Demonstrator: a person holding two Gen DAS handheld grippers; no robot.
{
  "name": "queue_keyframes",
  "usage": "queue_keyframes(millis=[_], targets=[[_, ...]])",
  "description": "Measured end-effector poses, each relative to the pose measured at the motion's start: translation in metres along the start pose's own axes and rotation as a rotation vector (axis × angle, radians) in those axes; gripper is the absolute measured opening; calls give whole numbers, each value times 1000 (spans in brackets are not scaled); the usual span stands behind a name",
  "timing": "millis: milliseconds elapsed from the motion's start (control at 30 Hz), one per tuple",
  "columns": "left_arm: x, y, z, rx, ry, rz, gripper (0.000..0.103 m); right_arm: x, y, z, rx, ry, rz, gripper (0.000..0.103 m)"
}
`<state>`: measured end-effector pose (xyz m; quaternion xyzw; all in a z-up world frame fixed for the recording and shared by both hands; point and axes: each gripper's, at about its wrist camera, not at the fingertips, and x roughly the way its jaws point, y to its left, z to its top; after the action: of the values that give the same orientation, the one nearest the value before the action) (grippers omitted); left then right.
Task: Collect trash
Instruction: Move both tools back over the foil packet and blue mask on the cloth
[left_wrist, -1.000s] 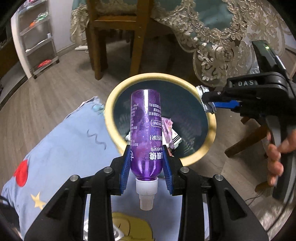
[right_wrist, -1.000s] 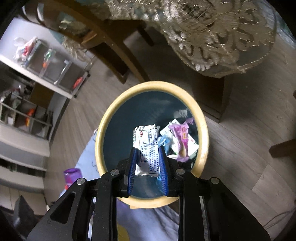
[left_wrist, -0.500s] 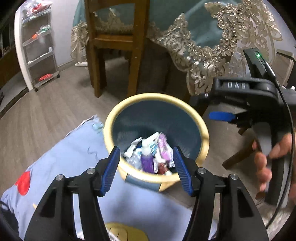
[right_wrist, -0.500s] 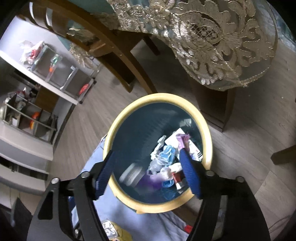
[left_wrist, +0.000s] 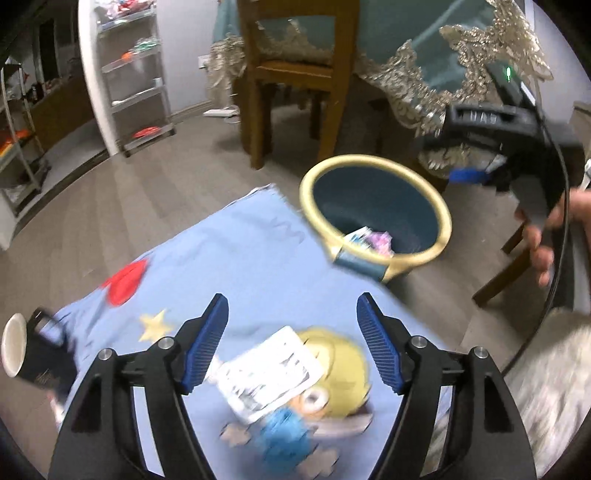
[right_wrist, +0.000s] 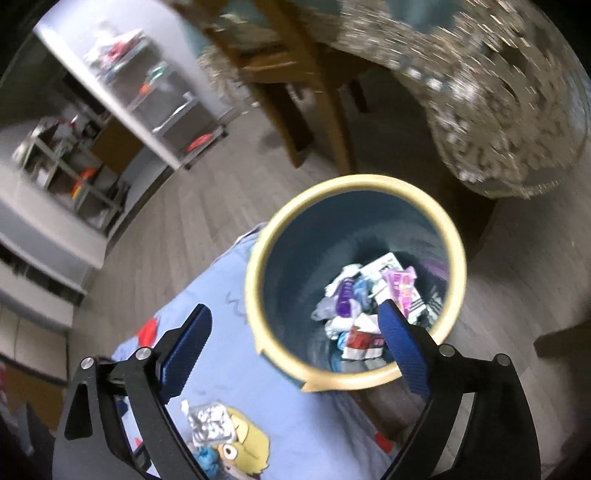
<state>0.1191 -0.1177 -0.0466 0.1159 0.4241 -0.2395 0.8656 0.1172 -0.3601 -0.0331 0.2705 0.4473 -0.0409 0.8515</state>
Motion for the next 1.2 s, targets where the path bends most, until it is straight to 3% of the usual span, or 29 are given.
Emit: queue_keyframes(millis=[300,533,700,1100,1167,1200], targets=[[-36,35,-50,-86,24,50,72,-3,64,-42,-167,35,31,94],[-44,46,-72,-114,26,70,95,0,81,-73,-163,86,71,95],[-27,52,-87,-134,81,117,97,9,96,-85,-217,117,42,95],[25,26,-106,-61,225,30,97,36,102,-89,-260,175,-13,95],[33,21,-108,-43,255,36,89,39,102,-91,-269,186,-14,95],[37,20,-109,-43,279,9,68,41,102,-91,-276,190,-15,95]])
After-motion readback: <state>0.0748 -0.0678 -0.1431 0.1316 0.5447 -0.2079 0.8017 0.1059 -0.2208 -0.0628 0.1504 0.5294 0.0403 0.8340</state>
